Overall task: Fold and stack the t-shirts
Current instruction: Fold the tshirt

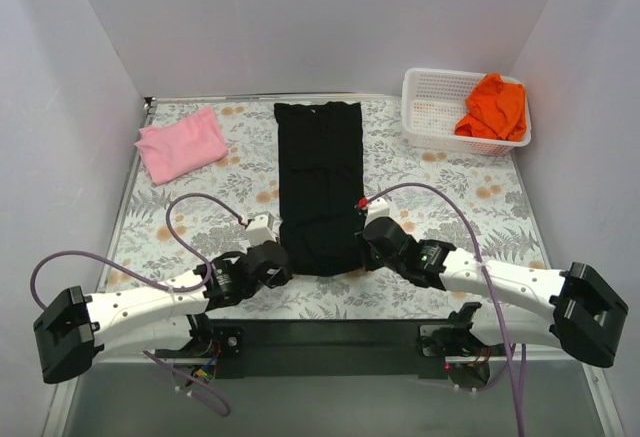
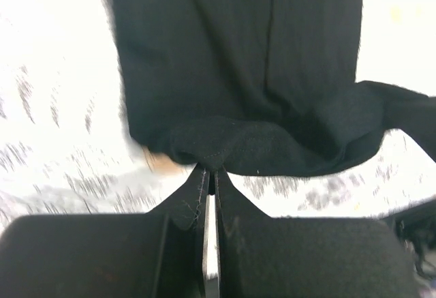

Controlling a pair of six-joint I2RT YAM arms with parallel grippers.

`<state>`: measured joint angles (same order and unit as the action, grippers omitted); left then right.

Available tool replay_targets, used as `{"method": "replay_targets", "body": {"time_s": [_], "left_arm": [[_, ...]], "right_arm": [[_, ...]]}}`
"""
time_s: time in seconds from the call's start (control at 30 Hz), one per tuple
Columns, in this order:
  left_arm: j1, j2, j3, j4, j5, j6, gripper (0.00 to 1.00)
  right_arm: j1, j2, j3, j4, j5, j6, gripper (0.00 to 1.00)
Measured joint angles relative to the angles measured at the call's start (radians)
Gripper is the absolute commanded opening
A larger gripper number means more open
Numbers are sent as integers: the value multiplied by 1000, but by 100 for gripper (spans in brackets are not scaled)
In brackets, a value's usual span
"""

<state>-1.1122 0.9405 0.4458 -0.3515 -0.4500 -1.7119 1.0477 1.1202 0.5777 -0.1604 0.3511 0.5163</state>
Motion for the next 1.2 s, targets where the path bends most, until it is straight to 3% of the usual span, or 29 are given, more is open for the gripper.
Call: {"method": "replay_targets", "body": {"time_s": [0.23, 0.73, 1.03, 1.2], "left_arm": [[181, 124, 25, 120, 81, 161, 0], [495, 498, 339, 269, 287, 429, 0], [595, 780, 561, 270, 358, 513, 0], [620, 863, 612, 256, 377, 528, 0]], "right_arm": [[-139, 102, 72, 45, -71, -81, 1], [-374, 418, 382, 84, -249, -225, 1], [-479, 600, 574, 81, -322, -274, 1], [-512, 705, 675, 77, -362, -296, 1]]}}
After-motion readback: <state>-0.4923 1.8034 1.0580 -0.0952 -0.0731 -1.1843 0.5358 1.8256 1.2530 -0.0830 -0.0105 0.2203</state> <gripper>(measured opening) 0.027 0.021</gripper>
